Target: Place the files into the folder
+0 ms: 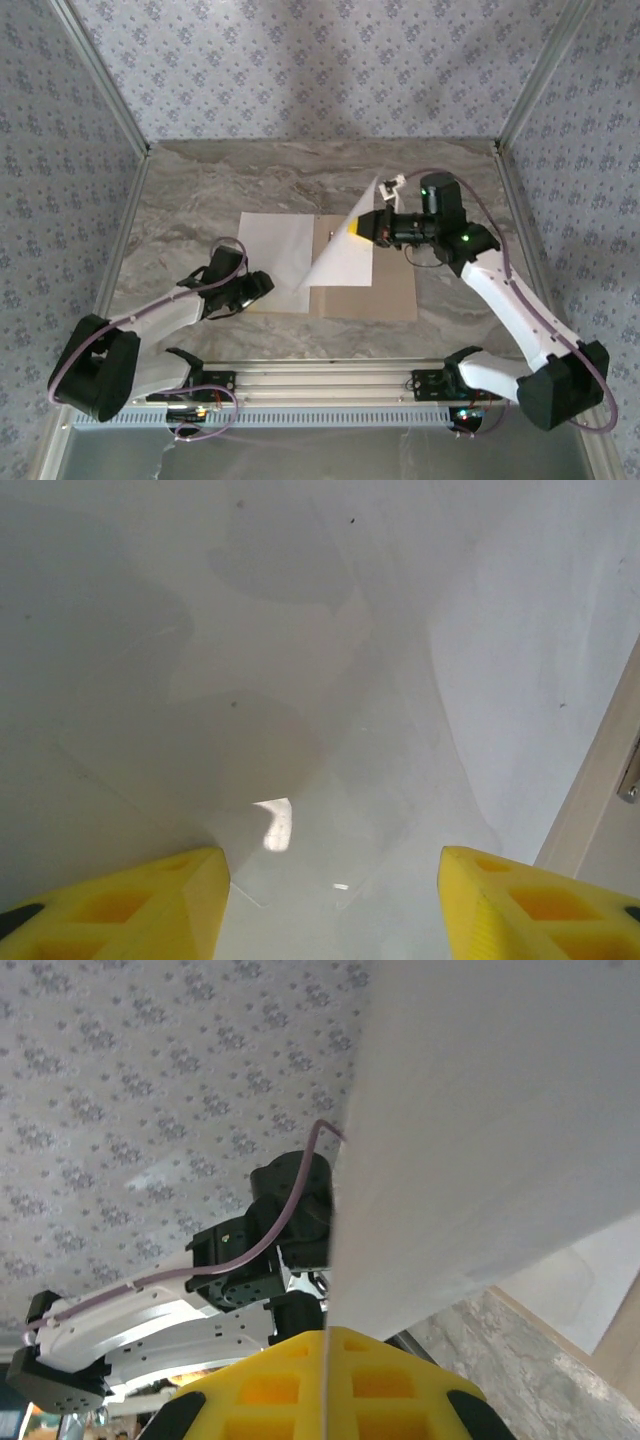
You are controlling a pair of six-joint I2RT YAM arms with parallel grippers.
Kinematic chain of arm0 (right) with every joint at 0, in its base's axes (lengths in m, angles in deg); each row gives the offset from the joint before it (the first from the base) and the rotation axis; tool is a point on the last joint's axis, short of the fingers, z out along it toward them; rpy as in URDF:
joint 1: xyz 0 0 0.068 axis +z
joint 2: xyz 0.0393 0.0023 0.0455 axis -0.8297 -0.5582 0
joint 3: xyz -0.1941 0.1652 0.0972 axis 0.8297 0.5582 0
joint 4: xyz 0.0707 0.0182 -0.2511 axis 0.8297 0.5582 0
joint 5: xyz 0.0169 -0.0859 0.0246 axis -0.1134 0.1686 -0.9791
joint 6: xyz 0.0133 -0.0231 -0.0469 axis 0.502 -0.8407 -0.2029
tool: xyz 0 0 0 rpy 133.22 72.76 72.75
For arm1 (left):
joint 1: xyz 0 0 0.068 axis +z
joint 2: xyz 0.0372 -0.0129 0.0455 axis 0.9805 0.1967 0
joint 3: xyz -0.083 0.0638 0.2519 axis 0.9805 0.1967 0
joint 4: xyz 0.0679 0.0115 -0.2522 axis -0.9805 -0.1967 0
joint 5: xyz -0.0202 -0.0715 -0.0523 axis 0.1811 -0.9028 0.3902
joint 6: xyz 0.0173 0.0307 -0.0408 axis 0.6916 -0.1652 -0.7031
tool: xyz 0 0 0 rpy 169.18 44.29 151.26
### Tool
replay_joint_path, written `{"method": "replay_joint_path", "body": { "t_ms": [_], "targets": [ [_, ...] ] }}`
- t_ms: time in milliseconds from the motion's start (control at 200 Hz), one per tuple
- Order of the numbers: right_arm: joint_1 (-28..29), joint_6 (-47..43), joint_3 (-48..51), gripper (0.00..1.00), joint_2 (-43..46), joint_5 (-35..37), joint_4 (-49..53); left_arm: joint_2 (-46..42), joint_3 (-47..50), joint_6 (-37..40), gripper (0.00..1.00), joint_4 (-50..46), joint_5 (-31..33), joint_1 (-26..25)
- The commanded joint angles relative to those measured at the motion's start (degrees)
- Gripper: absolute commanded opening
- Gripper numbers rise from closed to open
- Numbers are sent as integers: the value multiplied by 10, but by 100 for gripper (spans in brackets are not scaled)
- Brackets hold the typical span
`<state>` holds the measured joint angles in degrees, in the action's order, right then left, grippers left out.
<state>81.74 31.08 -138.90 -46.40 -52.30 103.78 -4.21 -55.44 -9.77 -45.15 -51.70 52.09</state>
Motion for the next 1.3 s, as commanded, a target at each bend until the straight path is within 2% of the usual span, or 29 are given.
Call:
{"method": "replay_joint_path", "body": {
  "t_ms": [0,150,255,365,540,805,1294],
  "targets": [
    [4,-37,-12,0,3,-12,12,8,-2,-2,60,-51,11,6],
    [-5,-103,25,0,37,20,78,23,-22,12,60,-54,5,7],
    [-52,-115,95,0,59,45,81,37,-36,23,60,-66,2,7],
    [-113,-109,184,0,55,45,42,46,-41,28,60,-65,-1,10],
    [-157,-124,263,0,-11,42,-31,51,-50,35,60,-76,-8,15],
    [-173,-187,262,0,-102,91,-15,30,-51,40,60,-95,-6,21],
    [-177,-255,279,0,-89,120,-18,23,-45,59,60,-113,-10,57]
  ]
}}
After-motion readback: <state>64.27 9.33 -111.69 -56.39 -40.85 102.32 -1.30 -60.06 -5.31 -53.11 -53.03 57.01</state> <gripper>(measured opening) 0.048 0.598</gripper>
